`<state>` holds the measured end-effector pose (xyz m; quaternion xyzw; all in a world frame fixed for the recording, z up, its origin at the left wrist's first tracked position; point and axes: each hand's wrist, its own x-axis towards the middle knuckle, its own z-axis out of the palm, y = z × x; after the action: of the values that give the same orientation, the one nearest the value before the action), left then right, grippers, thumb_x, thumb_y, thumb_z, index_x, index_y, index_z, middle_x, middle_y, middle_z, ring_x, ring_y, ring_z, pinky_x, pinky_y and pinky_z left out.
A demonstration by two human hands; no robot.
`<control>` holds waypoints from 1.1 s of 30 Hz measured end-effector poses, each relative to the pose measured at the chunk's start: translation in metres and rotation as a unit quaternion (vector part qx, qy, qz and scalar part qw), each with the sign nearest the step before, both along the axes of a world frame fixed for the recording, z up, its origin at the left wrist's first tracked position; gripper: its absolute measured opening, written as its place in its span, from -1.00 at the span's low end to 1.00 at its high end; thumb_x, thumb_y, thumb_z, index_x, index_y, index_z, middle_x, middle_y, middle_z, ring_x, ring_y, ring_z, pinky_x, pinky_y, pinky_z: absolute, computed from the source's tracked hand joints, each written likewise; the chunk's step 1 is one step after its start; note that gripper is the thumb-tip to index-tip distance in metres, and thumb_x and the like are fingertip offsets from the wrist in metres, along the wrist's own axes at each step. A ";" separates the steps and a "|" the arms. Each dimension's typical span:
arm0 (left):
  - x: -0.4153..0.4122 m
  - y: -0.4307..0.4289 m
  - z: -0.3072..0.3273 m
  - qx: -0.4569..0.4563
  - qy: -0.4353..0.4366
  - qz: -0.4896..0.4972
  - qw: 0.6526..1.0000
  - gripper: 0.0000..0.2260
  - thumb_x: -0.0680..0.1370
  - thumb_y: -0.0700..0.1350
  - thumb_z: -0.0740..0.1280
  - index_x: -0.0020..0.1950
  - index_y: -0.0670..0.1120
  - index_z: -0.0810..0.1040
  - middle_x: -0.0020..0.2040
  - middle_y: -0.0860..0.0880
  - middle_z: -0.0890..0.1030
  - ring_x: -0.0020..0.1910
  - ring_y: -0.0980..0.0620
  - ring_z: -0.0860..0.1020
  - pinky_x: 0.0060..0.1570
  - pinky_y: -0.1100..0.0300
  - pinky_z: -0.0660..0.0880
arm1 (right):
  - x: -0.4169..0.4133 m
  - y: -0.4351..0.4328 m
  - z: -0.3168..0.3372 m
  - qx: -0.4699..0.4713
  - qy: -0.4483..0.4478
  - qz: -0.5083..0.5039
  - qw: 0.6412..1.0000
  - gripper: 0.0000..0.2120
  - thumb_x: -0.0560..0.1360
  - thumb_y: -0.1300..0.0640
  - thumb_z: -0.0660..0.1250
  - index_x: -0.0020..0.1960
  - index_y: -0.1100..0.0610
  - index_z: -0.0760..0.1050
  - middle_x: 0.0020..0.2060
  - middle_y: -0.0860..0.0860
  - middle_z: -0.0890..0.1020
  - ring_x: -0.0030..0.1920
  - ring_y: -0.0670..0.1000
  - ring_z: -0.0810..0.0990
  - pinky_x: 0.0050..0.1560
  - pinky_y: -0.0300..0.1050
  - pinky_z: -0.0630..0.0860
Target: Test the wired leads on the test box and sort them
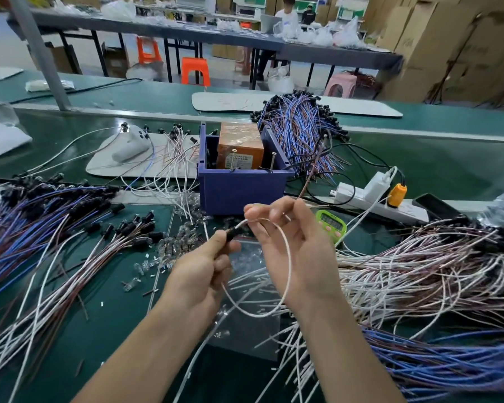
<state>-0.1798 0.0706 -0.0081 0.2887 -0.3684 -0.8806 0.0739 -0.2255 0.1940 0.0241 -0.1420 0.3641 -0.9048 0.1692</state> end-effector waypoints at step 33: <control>-0.045 -0.049 0.043 -0.531 0.031 0.058 0.845 -0.85 0.60 -0.20 0.40 -0.15 -0.01 0.60 -0.30 0.04 0.72 -0.49 0.18 0.54 -0.48 0.27 0.46 | -0.078 0.058 0.055 0.495 0.285 -0.216 0.792 -0.54 0.53 -0.27 0.37 -0.26 0.12 0.53 -0.59 -0.17 0.29 -0.50 -0.12 0.21 -0.33 -0.11 0.22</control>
<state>-0.2246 0.0213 0.0348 0.1984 -0.7597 -0.5532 0.2783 -0.3037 0.2525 0.0796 -0.2079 0.8152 -0.5323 -0.0945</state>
